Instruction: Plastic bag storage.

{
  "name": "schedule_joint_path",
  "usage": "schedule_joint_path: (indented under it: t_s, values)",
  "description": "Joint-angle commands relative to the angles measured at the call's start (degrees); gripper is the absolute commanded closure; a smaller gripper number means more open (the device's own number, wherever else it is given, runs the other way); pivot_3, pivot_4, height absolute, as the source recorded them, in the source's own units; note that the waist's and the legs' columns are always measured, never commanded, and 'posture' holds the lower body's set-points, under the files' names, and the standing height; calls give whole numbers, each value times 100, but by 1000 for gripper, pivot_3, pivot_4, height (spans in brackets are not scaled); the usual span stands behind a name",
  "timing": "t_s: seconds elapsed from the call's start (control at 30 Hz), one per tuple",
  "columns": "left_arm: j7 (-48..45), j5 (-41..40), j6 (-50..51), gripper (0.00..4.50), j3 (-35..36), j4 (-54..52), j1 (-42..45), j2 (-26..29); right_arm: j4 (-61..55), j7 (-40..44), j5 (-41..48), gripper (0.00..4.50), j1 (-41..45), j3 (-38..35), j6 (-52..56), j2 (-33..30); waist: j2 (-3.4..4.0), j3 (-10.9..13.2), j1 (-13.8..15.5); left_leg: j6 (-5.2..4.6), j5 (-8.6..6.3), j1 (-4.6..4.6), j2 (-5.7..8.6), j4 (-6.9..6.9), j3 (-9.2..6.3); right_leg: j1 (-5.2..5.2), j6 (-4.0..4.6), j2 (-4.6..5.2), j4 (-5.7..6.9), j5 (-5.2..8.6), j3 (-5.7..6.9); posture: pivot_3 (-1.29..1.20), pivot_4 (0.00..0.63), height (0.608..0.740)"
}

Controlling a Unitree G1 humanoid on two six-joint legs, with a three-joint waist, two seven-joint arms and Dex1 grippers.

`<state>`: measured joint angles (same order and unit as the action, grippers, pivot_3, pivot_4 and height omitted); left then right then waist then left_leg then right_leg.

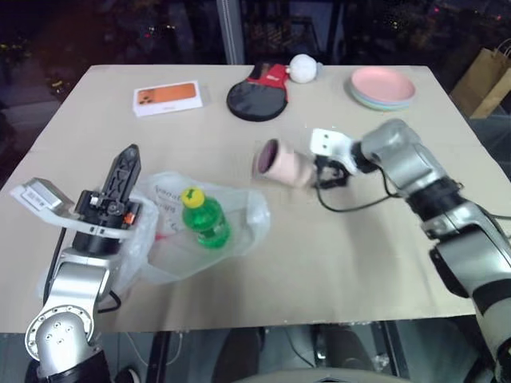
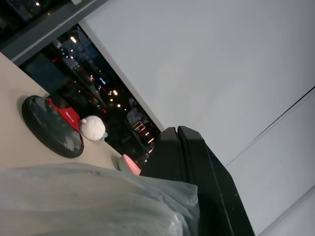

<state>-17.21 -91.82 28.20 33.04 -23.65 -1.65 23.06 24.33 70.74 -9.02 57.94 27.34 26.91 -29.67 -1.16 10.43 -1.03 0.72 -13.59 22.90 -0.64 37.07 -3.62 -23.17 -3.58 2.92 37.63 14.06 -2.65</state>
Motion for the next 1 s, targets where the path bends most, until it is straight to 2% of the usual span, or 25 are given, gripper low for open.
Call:
schedule_joint_path:
  t_s: [0.03,0.17,0.37,0.5,0.6,0.77,0.87,1.0]
  values:
    - [-3,-29,-48,4500,18,-212,42,20,-1131,581,159,986,-277,-230,240,-761,12,8,-5,0,0,7,0,-1,3,-9,-1,0,2,0,-3,0,150,740]
    - [10,-8,-40,4500,-21,-197,67,2,-1435,461,302,986,-206,-536,544,-1002,13,9,-75,0,0,20,-2,-3,12,-28,-1,-2,1,0,-14,0,150,740]
    - [16,-1,-27,4500,-56,-192,113,24,-1277,272,316,986,438,-876,372,-1227,12,12,-110,0,0,21,-2,-3,14,-28,-2,-2,0,0,-16,0,150,740]
    - [2,4,-17,4500,-55,-166,119,39,-822,-101,408,986,959,-1092,161,-979,11,12,-107,0,0,25,-1,-3,13,-28,-1,-2,-5,0,-15,0,150,740]
    - [-31,58,-13,4500,-114,-133,142,14,84,-898,410,986,1434,-1298,-145,-344,9,11,-147,0,0,18,-3,-4,19,-28,-1,-3,-3,-1,-22,0,150,740]
    - [-58,119,-55,4500,-182,-92,230,-24,2011,-1658,601,986,1845,-1664,-676,505,8,11,-119,0,0,13,-4,-9,21,-28,0,-6,3,-1,-25,0,150,740]
    - [-74,150,-53,4500,-201,-92,241,-38,3526,-2184,728,986,2104,-2004,-989,844,6,12,-94,1,1,25,1,-9,19,-29,0,0,-5,-1,-20,0,150,740]
    - [-86,174,-60,4500,-186,-79,263,-47,4723,-2781,1016,986,2195,-2597,-1306,1042,6,12,-100,9,5,58,3,-5,14,-55,0,5,-14,-2,-12,0,150,740]
